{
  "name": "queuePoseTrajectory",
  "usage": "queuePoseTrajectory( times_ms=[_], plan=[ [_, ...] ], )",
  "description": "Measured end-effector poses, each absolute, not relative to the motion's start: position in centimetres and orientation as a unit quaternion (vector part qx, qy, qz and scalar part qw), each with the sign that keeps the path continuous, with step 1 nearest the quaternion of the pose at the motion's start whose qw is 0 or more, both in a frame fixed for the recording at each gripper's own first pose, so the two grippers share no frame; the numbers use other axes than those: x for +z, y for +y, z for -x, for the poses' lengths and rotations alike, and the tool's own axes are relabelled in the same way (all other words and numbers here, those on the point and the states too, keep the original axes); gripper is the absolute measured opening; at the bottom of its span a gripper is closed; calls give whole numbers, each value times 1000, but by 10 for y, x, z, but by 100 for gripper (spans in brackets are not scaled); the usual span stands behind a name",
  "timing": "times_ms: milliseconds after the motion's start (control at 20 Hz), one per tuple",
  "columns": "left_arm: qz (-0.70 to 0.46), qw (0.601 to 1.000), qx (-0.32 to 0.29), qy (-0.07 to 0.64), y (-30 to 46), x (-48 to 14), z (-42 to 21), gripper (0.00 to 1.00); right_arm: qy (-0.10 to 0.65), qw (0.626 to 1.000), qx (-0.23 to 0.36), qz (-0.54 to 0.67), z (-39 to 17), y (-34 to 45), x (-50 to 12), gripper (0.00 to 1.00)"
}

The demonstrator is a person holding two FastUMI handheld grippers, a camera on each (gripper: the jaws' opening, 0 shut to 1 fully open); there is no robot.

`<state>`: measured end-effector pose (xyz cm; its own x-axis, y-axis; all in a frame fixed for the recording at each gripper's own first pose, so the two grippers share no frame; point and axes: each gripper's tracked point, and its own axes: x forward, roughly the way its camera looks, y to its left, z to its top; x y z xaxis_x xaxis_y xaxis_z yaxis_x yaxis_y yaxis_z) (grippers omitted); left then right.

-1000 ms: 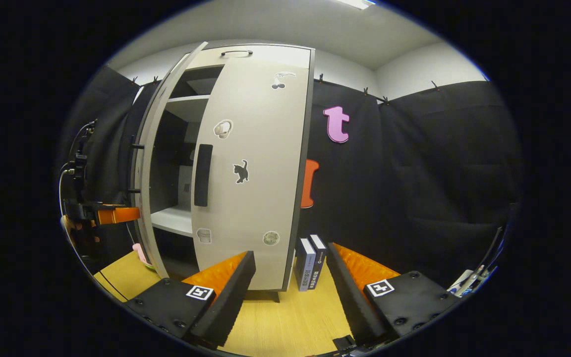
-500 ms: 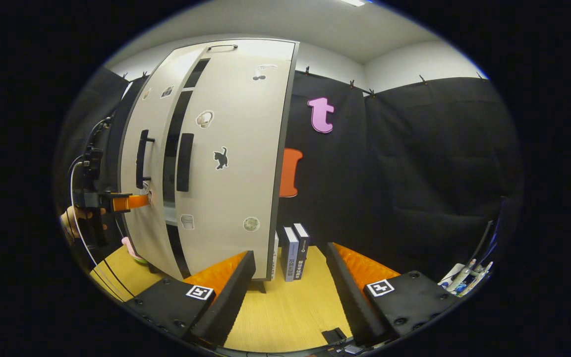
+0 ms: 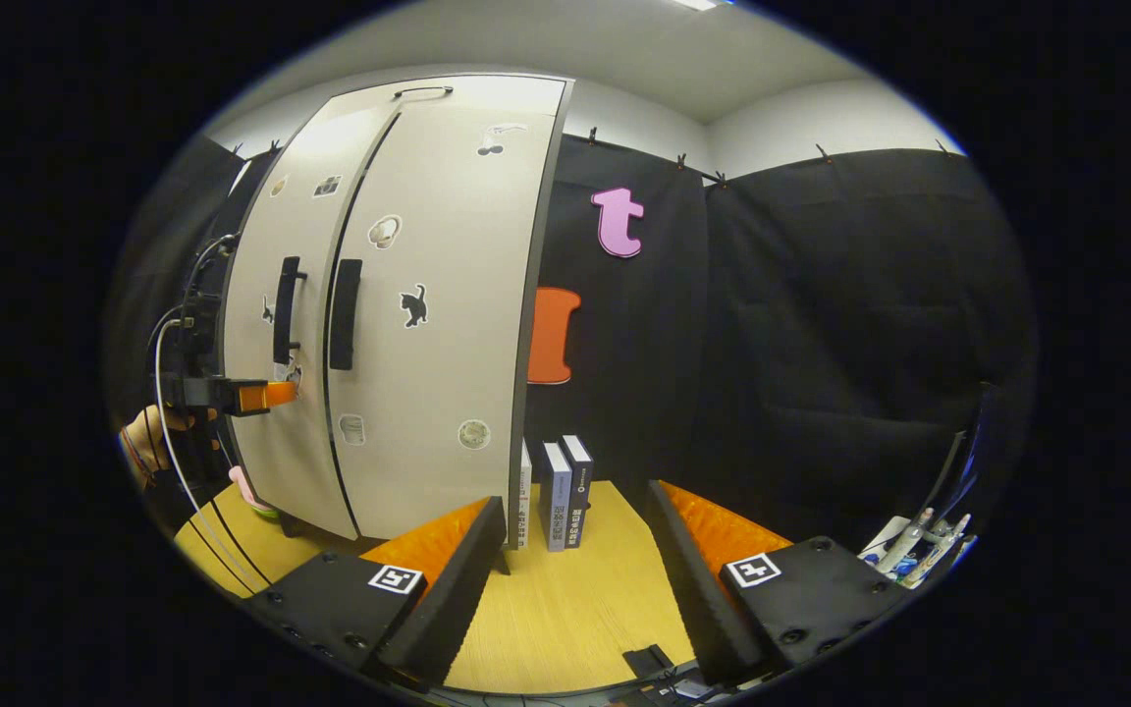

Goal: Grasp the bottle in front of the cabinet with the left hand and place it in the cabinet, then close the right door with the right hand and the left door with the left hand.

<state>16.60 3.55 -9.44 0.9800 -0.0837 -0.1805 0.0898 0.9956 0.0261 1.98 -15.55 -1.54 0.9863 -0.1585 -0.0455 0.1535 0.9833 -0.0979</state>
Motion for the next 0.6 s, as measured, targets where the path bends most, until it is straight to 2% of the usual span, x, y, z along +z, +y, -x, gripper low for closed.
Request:
queuePoseTrajectory(
  times_ms=[600],
  plan=[
    [-31,995,-13,94,35,-98,-170,94,41,995,-86,24,-13,-171,-29,96]
  ],
)
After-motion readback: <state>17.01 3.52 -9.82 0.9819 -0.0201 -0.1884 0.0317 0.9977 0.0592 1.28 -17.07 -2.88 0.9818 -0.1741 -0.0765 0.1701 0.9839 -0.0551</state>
